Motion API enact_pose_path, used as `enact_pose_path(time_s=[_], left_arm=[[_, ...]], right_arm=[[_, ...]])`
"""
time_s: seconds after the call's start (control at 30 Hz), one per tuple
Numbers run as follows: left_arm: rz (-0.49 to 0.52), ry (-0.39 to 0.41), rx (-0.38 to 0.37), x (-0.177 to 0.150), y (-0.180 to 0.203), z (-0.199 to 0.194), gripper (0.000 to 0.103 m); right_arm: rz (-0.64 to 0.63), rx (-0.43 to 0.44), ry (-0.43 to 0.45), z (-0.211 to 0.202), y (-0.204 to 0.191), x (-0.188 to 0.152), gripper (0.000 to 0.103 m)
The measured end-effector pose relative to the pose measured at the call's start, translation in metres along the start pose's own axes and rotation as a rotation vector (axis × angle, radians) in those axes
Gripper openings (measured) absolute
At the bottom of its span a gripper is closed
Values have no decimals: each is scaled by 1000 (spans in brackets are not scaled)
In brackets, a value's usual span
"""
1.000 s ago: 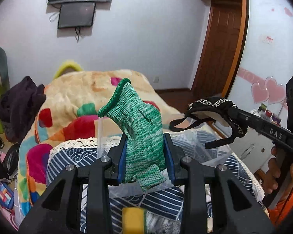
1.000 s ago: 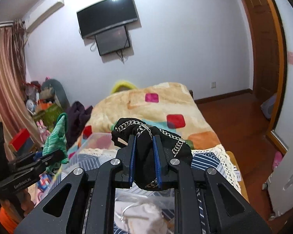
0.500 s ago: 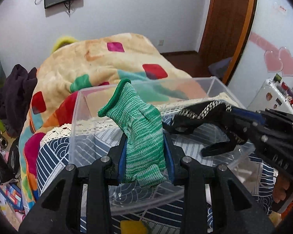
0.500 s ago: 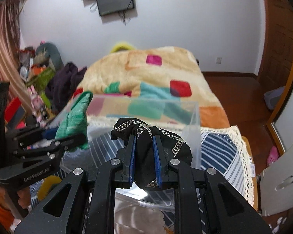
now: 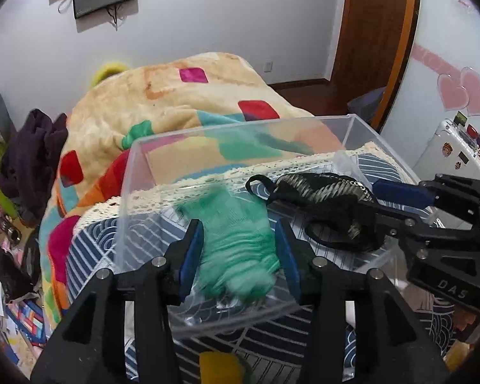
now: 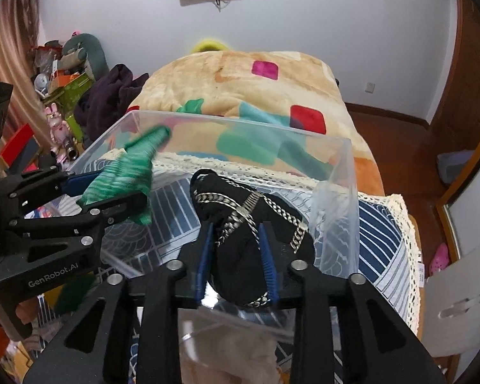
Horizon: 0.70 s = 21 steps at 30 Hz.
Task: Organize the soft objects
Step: 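Lower the glove into the clear box with the left tool while the right tool drops the black bag in, then grasp the yellow sponge with the left tool while the right tool grasps the white pouch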
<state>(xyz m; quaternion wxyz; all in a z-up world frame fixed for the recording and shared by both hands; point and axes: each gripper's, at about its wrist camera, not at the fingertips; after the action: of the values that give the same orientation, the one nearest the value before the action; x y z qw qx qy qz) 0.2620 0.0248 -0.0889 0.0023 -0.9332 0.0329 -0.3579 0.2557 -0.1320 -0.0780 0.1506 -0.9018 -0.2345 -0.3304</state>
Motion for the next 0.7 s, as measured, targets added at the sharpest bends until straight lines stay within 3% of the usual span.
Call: enact_pose_path(time_s=[0.1,0.3,0.43,0.53,0.6,0.7], left_arm=[[26,43,11,-4,3,-20,49],[48,122,-2,-15,6,-64,66],[42,149,20,-21,10,-80,76],[16,151,3,-30,8,-86,90],[4,135,-7,-36,5,-86,92],[-14,95,-5,-45,-1,-80,92]], right_arm=[[-5,9,25,-10,-2,-1,32],[13,30,121,-43,-3,-12,49],[9,45,179,-65,-7,-19,52],[2,41,212,-78,-12,-25,62],[-6,32,234,-84,-16,-29,72],[-13,41,245,-86,-18,-38,78]])
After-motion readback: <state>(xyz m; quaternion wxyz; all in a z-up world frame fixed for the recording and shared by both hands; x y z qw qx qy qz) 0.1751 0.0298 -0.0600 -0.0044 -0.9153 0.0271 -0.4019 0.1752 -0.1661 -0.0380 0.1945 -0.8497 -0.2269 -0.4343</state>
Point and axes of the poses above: each gripper's, at about its wrist camera, not at the fingertips, and z roughly the way its jaws point, y to its right, x to its top, and after that the axes turned 2 degrees about x, right-handed
